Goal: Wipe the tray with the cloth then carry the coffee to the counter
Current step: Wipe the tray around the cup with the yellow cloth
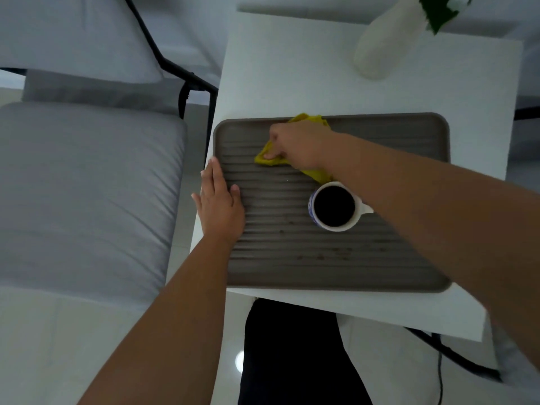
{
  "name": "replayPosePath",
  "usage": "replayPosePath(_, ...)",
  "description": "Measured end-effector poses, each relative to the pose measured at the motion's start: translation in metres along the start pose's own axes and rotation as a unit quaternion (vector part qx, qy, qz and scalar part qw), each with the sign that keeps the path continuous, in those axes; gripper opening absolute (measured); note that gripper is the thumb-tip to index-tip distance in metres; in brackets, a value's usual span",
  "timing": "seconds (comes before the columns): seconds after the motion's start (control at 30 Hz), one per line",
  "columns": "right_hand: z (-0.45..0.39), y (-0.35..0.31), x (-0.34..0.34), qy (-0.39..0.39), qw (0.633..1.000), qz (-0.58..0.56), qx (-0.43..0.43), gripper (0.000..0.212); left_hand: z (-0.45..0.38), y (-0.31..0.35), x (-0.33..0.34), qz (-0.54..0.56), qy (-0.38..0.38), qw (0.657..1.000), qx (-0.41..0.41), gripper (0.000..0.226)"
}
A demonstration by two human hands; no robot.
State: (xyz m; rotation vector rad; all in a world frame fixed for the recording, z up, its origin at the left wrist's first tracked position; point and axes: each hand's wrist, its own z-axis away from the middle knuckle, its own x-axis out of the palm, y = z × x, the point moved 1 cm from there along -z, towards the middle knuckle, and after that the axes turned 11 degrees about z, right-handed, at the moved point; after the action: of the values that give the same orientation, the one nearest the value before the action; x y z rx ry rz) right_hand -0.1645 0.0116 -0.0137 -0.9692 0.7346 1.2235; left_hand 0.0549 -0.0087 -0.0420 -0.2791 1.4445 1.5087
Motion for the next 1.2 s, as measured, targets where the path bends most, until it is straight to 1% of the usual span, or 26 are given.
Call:
replayPosePath(0.07, 0.021, 0.021, 0.004, -0.019, 0.999, 0.032, 0.013, 0.026, 0.0, 0.001, 0.0, -0.004, -0.002, 1.0, -0.002, 0.064)
replayPosePath(0.1, 0.034, 0.031, 0.005, -0.038, 0.998, 0.054, 0.014, 0.028, 0.0, 0.002, 0.0, -0.004, -0.003, 1.0, -0.002, 0.064)
replayPosePath(0.17, 0.059, 0.055, 0.006, -0.067, 0.994, 0.086, 0.018, 0.039, 0.0, 0.003, -0.001, -0.001, -0.005, 1.0, -0.004, 0.064)
replayPosePath(0.27, 0.085, 0.077, 0.01, -0.073, 0.994, 0.082, 0.017, 0.049, 0.0, 0.002, 0.0, -0.006, -0.008, 1.0, -0.008, 0.065)
replayPosePath(0.3, 0.084, 0.079, 0.013, -0.067, 0.995, 0.079, 0.008, 0.047, 0.0, 0.002, 0.001, -0.009, -0.008, 1.0, -0.009, 0.066)
replayPosePath(0.37, 0.078, 0.071, 0.011, -0.052, 0.997, 0.061, 0.016, 0.037, 0.0, 0.001, 0.0, -0.007, -0.014, 1.0, -0.014, 0.066)
replayPosePath(0.4, 0.07, 0.063, 0.008, -0.046, 0.998, 0.047, 0.022, 0.045, 0.0, 0.0, 0.0, -0.004, -0.017, 1.0, -0.015, 0.066)
replayPosePath(0.43, 0.059, 0.056, 0.008, -0.037, 0.999, 0.03, 0.026, 0.063, -0.001, 0.0, -0.001, -0.001, -0.019, 1.0, -0.014, 0.066)
replayPosePath(0.47, 0.046, 0.049, 0.01, -0.028, 0.999, 0.018, 0.023, 0.076, -0.001, 0.0, -0.002, 0.0, -0.02, 1.0, -0.013, 0.067)
replayPosePath(0.5, 0.032, 0.04, 0.012, -0.017, 1.0, 0.015, 0.014, 0.079, -0.001, -0.001, -0.003, 0.001, -0.021, 1.0, -0.013, 0.067)
replayPosePath(0.53, 0.02, 0.028, 0.012, -0.012, 1.0, 0.027, -0.003, 0.071, -0.001, -0.001, -0.004, 0.0, -0.022, 1.0, -0.014, 0.067)
replayPosePath(0.6, -0.002, 0.003, 0.005, 0.007, 0.995, 0.086, -0.049, 0.04, -0.001, 0.0, -0.003, -0.001, -0.026, 1.0, -0.016, 0.067)
replayPosePath(0.63, -0.012, -0.012, 0.0, 0.011, 0.991, 0.112, -0.071, 0.029, -0.001, 0.0, -0.003, -0.001, -0.027, 1.0, -0.015, 0.067)
replayPosePath(0.67, -0.021, -0.025, -0.004, 0.008, 0.988, 0.125, -0.085, 0.03, -0.001, 0.001, -0.003, -0.002, -0.027, 1.0, -0.014, 0.067)
replayPosePath(0.73, -0.037, -0.046, -0.01, -0.015, 0.991, 0.102, -0.082, 0.044, -0.001, 0.001, -0.002, -0.007, -0.025, 1.0, -0.014, 0.067)
replayPosePath(0.77, -0.042, -0.054, -0.013, -0.023, 0.993, 0.085, -0.079, 0.043, -0.001, 0.001, -0.002, -0.01, -0.024, 1.0, -0.015, 0.066)
replayPosePath(0.83, -0.049, -0.059, -0.014, -0.022, 0.993, 0.082, -0.083, 0.032, 0.0, 0.002, -0.002, -0.011, -0.022, 1.0, -0.017, 0.066)
replayPosePath(0.9, -0.046, -0.055, -0.015, -0.028, 0.991, 0.102, -0.085, 0.033, 0.0, 0.003, -0.001, -0.003, -0.021, 1.0, -0.016, 0.065)
replayPosePath(1.0, -0.025, -0.033, -0.008, -0.01, 0.988, 0.128, -0.091, 0.04, 0.001, 0.002, -0.001, -0.009, -0.019, 1.0, -0.013, 0.065)
replayPosePath(1.1, 0.012, 0.009, 0.005, 0.004, 0.994, 0.075, -0.079, 0.042, 0.002, 0.002, -0.001, -0.021, -0.028, 0.999, -0.016, 0.065)
replayPosePath(1.2, 0.055, 0.055, 0.018, -0.026, 0.999, 0.014, -0.034, 0.055, 0.001, 0.003, 0.001, -0.027, -0.032, 0.999, -0.024, 0.066)
